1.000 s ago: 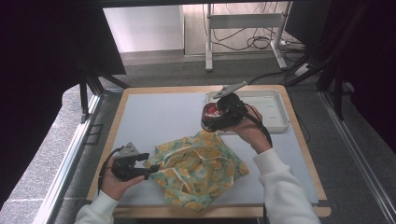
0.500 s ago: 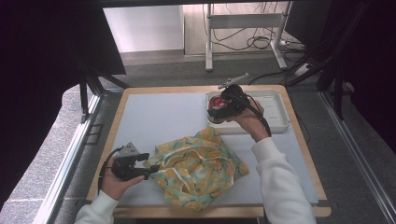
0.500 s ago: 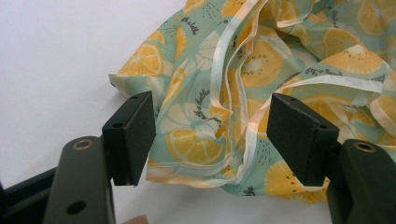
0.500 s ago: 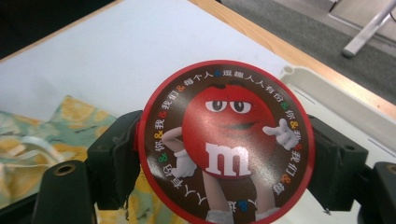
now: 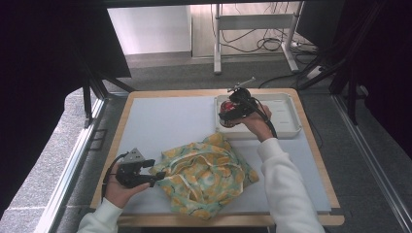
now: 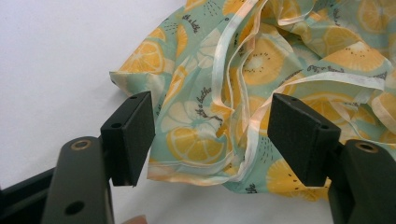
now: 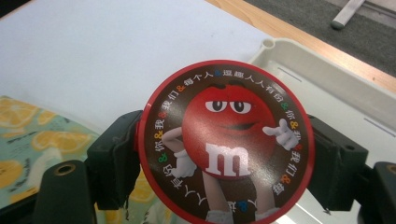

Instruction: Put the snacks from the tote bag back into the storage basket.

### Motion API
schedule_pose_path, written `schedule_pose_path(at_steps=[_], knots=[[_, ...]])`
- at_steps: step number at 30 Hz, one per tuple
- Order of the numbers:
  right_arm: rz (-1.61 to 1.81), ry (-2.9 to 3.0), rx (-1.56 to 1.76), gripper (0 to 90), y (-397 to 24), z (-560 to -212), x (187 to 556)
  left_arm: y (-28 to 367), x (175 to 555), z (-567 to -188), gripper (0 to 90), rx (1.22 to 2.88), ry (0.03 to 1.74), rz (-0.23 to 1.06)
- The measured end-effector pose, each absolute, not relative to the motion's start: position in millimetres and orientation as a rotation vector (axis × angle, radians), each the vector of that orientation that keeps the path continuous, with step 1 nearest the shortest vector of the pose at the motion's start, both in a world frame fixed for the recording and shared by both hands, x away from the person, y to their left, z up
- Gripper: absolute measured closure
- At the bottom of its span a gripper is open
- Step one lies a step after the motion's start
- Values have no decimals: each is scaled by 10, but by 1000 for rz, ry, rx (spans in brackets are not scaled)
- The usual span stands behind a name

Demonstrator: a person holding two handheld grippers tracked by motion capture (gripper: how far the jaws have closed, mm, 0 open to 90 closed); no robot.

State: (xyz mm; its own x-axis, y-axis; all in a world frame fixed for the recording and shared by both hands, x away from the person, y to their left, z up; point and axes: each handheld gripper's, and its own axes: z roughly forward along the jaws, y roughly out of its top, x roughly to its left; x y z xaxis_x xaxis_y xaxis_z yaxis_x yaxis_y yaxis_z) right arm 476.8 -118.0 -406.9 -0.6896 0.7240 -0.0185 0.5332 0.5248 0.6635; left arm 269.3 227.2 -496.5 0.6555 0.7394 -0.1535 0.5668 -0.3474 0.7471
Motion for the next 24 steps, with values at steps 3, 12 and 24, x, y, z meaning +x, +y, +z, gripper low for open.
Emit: schedule_pose_path(at_steps=[3,12,24], knots=[[912,2467,1070,222,-1173,-4137,4815,2275,2694,-4965,318,2058,1010,268],[887,2454,1118,222,-1173,-4314,4921,2271,2686,-4961,318,2054,1006,266],[841,2464,1143,221,-1105,-4532,5002,2266,2683,-4967,318,2058,1000,264]])
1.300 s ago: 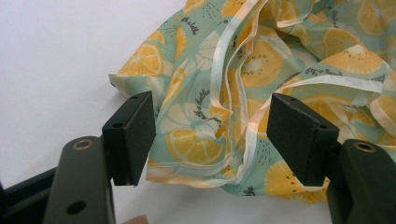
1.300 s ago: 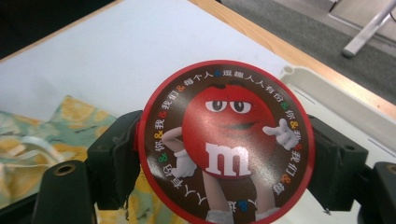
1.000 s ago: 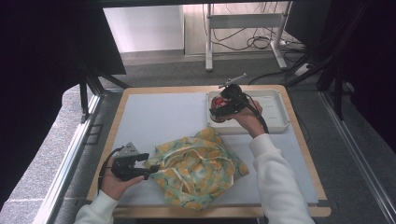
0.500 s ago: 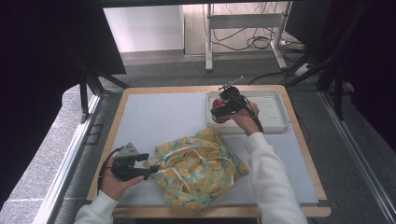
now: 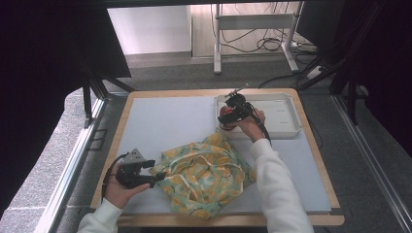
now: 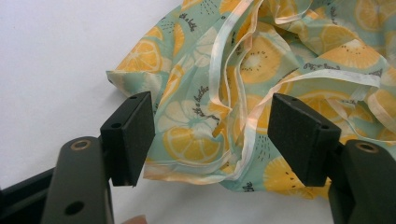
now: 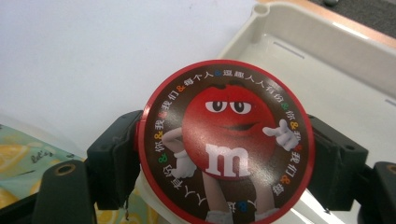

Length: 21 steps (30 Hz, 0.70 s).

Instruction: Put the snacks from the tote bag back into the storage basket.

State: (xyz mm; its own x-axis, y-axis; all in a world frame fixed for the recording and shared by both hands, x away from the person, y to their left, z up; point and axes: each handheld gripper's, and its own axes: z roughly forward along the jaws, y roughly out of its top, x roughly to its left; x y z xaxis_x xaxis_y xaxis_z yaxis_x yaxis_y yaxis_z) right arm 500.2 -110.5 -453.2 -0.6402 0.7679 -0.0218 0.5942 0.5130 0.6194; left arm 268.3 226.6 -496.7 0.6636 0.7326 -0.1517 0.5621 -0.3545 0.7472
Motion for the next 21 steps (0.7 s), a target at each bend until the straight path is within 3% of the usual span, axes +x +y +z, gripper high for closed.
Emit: schedule_pose_path(at_steps=[21], knots=[[756,2477,1189,205,-1065,-4737,5025,2249,2681,-4983,316,2069,996,261]])
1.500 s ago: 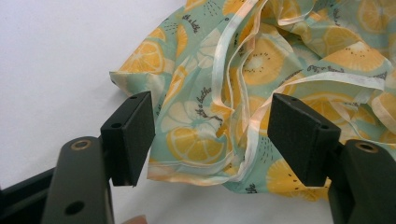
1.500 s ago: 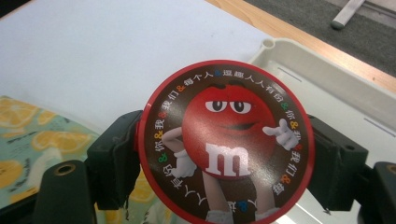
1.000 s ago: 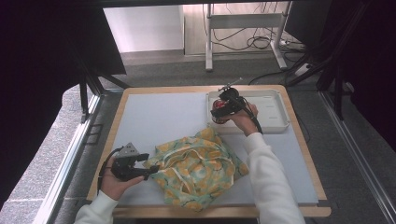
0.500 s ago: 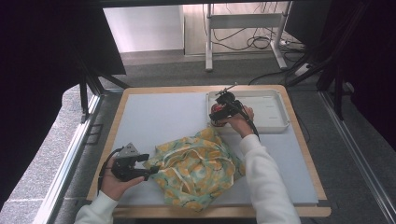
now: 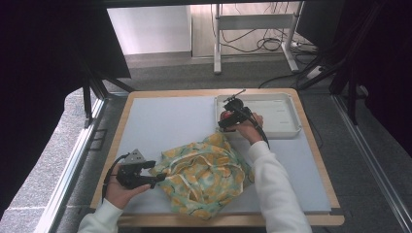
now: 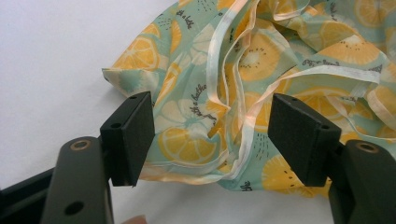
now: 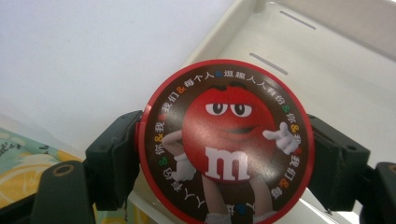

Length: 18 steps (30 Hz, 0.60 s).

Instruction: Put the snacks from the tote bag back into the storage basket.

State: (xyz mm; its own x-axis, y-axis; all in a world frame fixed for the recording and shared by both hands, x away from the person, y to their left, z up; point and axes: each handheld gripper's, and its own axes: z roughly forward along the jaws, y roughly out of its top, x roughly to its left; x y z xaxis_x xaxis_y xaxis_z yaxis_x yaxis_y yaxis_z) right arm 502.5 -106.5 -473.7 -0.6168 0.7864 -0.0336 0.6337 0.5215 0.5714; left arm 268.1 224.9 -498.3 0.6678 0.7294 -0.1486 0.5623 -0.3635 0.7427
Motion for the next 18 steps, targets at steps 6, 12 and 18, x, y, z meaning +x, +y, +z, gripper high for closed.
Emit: schedule_pose_path(at_steps=[6,12,18], knots=[[834,2448,1237,153,-1082,-4689,5006,2253,2681,-4981,316,2063,1001,259],[898,2393,1241,114,-1123,-4560,4917,2251,2692,-4958,316,2055,999,257],[976,2366,1176,143,-1183,-4381,4717,2235,2701,-4964,316,2060,1002,263]])
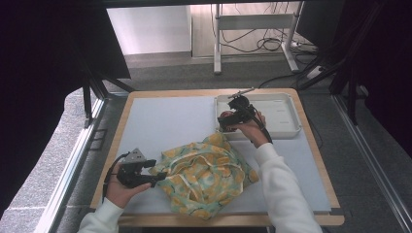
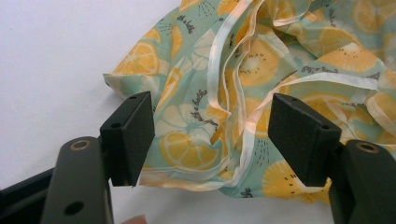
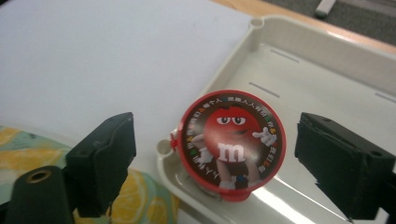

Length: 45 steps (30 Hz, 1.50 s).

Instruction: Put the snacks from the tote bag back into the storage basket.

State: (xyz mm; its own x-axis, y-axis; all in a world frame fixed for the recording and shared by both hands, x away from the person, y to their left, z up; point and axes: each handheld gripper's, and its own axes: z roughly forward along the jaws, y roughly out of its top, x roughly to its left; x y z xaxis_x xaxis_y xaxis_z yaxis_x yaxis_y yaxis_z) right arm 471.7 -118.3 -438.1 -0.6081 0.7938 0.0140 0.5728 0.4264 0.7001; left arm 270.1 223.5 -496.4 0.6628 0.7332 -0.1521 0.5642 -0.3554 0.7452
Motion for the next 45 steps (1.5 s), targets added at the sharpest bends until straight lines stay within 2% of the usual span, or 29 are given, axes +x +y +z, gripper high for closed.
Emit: schedule_pose_path(at_steps=[9,15,30,37,45], knots=[[1102,2364,1092,220,-1328,-4273,4319,2231,2735,-4960,316,2058,1003,269],[1149,2372,1028,237,-1482,-4284,3993,2220,2727,-4969,316,2064,993,269],[1191,2391,964,237,-1927,-4602,3098,2221,2690,-4965,316,2064,993,286],[1196,2387,989,235,-2027,-4800,2974,2217,2699,-4973,316,2067,996,288],[1217,2368,1005,238,-2059,-4845,2975,2199,2702,-4970,316,2069,994,288]])
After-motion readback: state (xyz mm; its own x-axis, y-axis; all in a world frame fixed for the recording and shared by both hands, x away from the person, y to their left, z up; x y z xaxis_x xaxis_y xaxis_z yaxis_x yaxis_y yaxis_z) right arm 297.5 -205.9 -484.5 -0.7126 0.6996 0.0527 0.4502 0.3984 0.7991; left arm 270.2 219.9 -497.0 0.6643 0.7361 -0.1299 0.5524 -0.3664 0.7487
